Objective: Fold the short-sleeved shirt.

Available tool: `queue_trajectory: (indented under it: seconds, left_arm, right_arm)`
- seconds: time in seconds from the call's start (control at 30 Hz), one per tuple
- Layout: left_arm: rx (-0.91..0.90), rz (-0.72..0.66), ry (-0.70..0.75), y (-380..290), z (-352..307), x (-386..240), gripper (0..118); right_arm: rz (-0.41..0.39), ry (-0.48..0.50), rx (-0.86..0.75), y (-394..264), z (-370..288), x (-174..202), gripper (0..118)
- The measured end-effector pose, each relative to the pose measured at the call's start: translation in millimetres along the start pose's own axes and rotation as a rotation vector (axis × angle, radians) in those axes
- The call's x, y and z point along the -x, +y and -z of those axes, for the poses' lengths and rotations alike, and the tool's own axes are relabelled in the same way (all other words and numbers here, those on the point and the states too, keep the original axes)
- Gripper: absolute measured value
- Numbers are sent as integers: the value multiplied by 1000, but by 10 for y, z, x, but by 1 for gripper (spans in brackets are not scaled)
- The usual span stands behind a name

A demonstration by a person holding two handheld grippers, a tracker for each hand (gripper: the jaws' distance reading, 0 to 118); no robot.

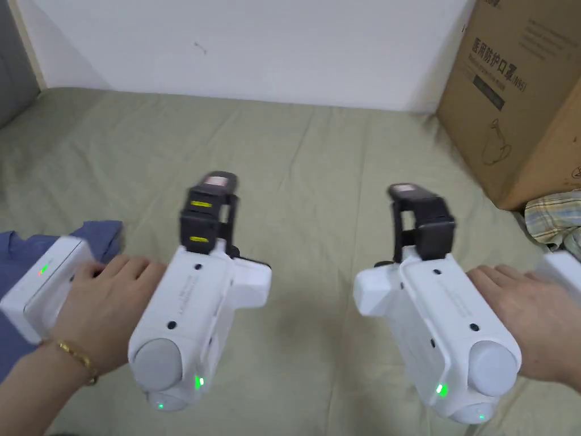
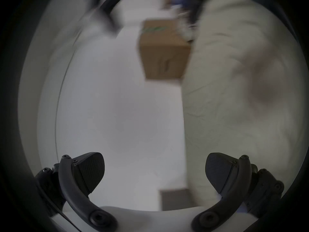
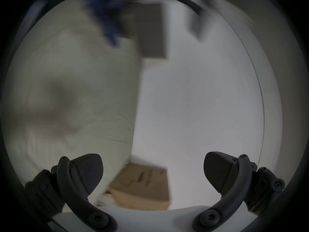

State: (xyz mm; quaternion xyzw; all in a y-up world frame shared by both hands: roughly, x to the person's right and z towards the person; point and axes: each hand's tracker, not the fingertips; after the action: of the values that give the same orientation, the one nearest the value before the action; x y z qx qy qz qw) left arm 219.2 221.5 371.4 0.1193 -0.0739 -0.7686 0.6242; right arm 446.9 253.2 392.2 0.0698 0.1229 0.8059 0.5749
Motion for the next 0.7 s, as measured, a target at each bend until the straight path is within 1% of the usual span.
queue_trajectory:
  seconds: [0.03,0.07,0.1,0.17,0.2,0.23,0.27,0.3,0.37,0.4,0.43,0.5,0.53,0.6,0.63,0.7]
  left_arm:
    - [-64,78,-14,13,-29,-27,118]
    - [-110,121,-25,28,-58,-53,118]
    - [-157,164,-28,41,-84,-81,118]
    - [-185,152,-31,27,-120,-107,118]
    - [-169,122,-29,18,-119,-96,118]
    - [-154,59,-24,22,-115,-65,118]
    - [-137,-12,-14,12,-107,-11,118]
    - [-103,-111,-7,-30,-81,61,118]
    - [17,-392,14,-86,-6,286,118]
    - [79,-552,21,-125,34,415,118]
    - [138,-750,32,-191,75,593,118]
    - [212,-1123,79,-348,124,792,118]
    - [236,-1285,99,-428,137,846,118]
    - [283,-1486,127,-539,167,868,118]
    - [313,-1541,138,-564,165,847,118]
    - [308,-1584,147,-538,135,771,118]
  right_arm:
    - [-82,48,-47,-13,-11,22,117]
    - [-124,67,-68,-13,-14,44,117]
    - [-137,75,-73,-6,-15,63,117]
    - [-155,86,-92,-22,-47,70,117]
    - [-140,80,-83,-19,-48,65,117]
    - [-108,78,-77,-19,-44,41,117]
    - [-21,85,-55,-41,-41,-11,117]
    - [108,97,-14,-52,-14,-89,117]
    - [477,133,89,-110,70,-337,117]
    - [704,148,121,-170,88,-470,117]
    - [927,135,142,-245,98,-581,117]
    - [1264,93,161,-376,87,-690,117]
    - [1401,67,173,-409,74,-723,117]
    - [1586,-6,207,-464,56,-712,117]
    - [1664,-38,219,-484,42,-689,117]
    - [1767,-93,235,-460,25,-621,117]
